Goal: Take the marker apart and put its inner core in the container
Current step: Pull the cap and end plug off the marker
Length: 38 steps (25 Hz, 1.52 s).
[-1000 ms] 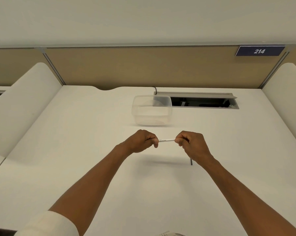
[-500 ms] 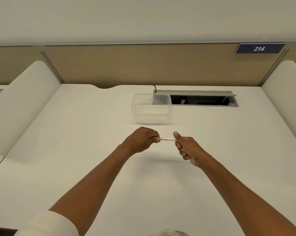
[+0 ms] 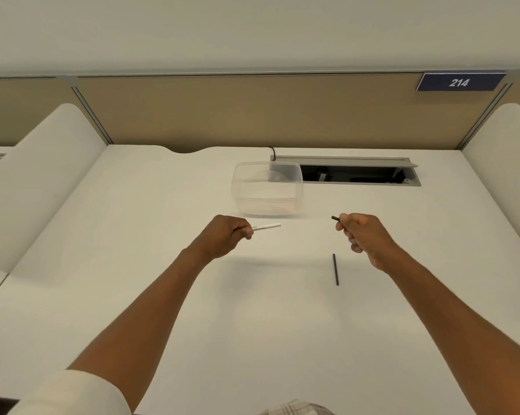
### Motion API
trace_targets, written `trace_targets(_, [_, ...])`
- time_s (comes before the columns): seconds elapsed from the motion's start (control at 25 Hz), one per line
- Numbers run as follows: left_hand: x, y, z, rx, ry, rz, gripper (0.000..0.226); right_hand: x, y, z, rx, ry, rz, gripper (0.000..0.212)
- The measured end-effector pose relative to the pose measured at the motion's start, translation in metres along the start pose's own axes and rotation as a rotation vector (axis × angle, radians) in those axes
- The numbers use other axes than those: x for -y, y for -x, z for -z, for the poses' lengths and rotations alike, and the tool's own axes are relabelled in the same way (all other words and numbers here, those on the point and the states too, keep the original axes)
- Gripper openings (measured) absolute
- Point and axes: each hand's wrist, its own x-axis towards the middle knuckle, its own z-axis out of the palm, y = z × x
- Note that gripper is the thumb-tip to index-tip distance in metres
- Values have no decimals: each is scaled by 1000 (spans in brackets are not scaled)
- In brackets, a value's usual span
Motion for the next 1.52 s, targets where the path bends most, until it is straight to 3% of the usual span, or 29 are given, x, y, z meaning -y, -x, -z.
trace_targets(0.24, [1,-1,-31,-66,-10,41,20,-32,-7,-38,30,133,-127,18])
trace_targets(0.4, [4,1,-47,-62,-46,48,21,-57,-11,-58,-80,401,-92,5])
trace_targets(0.56, [8,2,-57,-47,-34,62,20,-80,-15,-80,-154,499,-97,3])
trace_targets(0.76, [14,-1,-60,-32,-6,80,21,-90,-20,-100,-225,520,-87,11])
trace_targets(1.16, [23,-2,-66,-12,-8,111,20,-90,-23,-100,-212,514,-127,19])
trace_targets(1.4, [18,3,-63,-23,-11,113,19,-88,-19,-96,-179,445,-105,20])
trace_targets(1.52, [14,5,-58,-25,-18,113,20,-82,-13,-91,-250,340,-44,20])
